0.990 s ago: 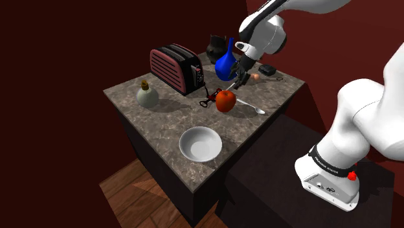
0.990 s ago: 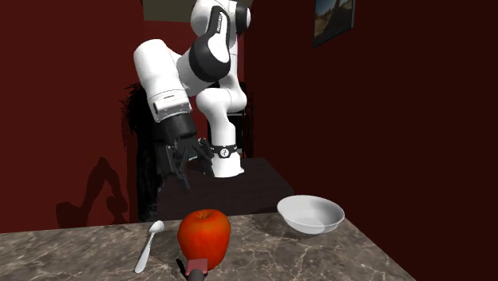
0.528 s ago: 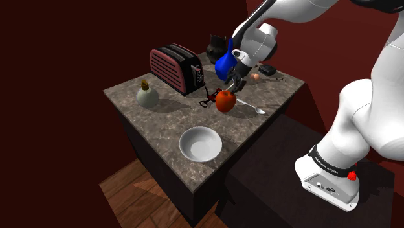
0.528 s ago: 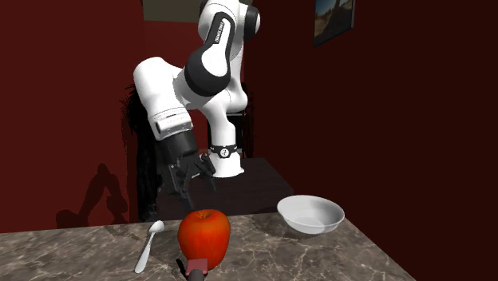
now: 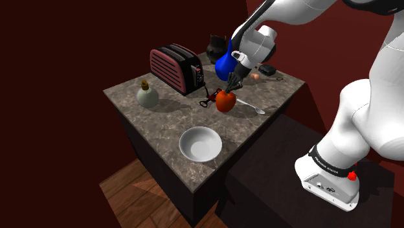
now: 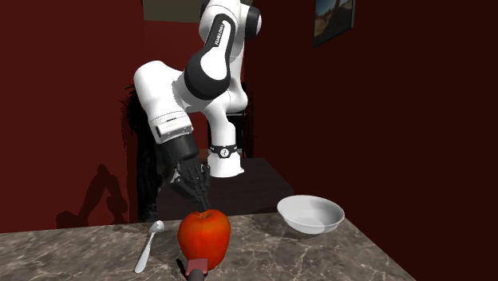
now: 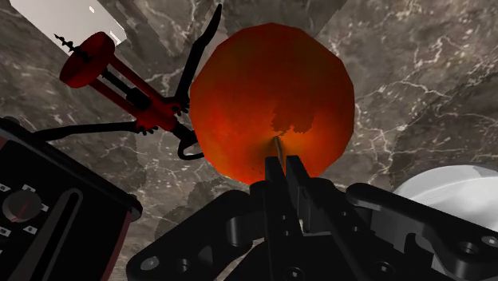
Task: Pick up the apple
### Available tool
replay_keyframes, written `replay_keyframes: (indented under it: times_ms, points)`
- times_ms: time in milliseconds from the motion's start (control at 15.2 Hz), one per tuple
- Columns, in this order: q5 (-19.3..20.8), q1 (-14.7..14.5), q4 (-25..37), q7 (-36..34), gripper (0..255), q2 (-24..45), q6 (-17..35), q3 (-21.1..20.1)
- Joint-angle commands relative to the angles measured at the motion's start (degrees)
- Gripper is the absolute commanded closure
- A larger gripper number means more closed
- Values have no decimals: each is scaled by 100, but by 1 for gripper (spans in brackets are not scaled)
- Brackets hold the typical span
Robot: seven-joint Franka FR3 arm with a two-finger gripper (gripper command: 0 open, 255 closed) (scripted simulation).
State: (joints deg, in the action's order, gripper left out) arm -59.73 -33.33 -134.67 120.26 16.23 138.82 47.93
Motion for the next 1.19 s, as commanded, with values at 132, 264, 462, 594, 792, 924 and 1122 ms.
replay_keyframes:
  times_ms: [132,264,462,594,792,924,1122]
  points:
    - [-1,1,0,1,255,2,0,0]
    - [112,-42,-21,-84,255,-86,4,52]
    - [499,-183,-63,-393,255,-367,8,218]
    - [772,-273,-86,-609,255,-560,9,322]
    - [1202,-397,-112,-954,255,-859,8,466]
    - [1503,-466,-123,-1195,255,-1064,2,546]
    - [1969,-538,-130,-1572,255,-1377,-18,631]
